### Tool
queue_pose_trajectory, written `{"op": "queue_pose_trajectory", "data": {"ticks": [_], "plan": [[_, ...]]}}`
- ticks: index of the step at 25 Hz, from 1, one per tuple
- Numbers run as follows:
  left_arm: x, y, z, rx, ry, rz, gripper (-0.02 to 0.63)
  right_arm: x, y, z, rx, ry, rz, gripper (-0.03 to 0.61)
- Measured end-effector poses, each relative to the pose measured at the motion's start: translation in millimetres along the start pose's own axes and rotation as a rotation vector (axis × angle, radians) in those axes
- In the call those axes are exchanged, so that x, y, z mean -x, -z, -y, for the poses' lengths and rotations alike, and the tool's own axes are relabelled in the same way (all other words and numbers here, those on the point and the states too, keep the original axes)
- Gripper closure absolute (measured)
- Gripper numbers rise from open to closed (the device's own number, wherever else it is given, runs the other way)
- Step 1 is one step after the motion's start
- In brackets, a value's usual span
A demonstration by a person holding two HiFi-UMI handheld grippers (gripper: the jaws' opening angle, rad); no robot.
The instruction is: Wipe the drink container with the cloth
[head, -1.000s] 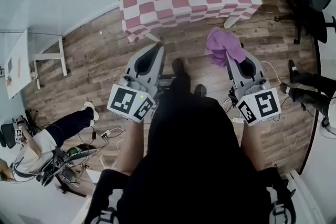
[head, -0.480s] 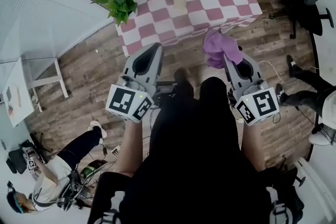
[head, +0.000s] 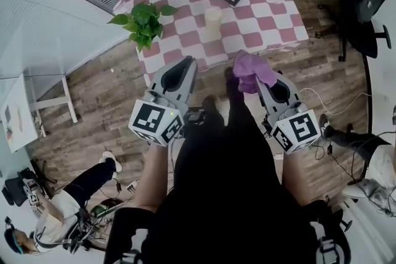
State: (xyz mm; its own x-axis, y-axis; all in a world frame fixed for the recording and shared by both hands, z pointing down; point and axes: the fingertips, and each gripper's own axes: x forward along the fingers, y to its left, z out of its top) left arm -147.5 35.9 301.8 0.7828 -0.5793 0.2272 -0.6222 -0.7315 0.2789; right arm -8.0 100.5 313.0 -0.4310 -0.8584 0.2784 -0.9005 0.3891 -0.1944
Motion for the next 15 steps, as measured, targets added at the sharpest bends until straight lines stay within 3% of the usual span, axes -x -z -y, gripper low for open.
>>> {"op": "queue_pose_trajectory", "data": {"ticks": [6, 12, 15], "plan": [[-57.0, 1.7, -19.0, -0.055, -0.042, -0.073, 0.577, -35.7, -19.3, 36.5, 0.023, -0.061, -0.013, 0.526], [-115.2, 23.0, -37.6, -0.042, -0.113, -0.147, 0.575, -66.1, -28.5, 78.8, 0.015, -0.136, -0.045, 0.526], [-138.8, 32.6, -48.0, -0.044, -0.141, -0.193, 0.525, -82.5, -28.1, 98.9, 0.019, -0.164, -0.07, 0.526]]}}
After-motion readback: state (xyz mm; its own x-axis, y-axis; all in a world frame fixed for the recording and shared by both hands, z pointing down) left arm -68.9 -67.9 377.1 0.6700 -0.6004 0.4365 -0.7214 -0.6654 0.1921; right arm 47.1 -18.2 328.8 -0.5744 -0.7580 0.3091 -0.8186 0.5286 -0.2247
